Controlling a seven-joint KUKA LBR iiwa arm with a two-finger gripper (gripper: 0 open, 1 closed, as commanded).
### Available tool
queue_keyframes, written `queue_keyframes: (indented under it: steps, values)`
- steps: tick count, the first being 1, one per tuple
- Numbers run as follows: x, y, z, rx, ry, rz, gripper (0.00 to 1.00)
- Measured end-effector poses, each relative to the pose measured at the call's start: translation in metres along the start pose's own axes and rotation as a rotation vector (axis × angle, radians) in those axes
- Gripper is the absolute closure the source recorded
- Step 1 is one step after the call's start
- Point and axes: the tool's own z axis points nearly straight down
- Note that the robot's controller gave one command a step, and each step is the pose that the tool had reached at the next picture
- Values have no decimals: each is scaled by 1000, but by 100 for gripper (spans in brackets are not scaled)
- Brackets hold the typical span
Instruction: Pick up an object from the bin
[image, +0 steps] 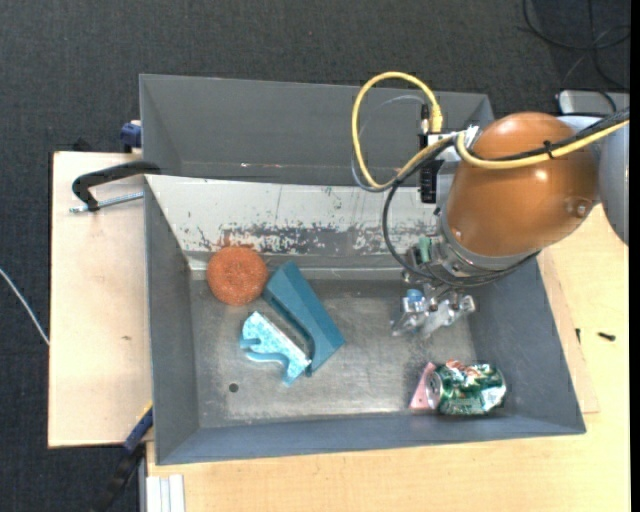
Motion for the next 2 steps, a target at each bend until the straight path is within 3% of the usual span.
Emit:
queue_keyframes:
  steps: [1,2]
  values:
    - [-4,14,22,-13,-2,168,100]
    - [-3,3,-6,-5,-4,135,100]
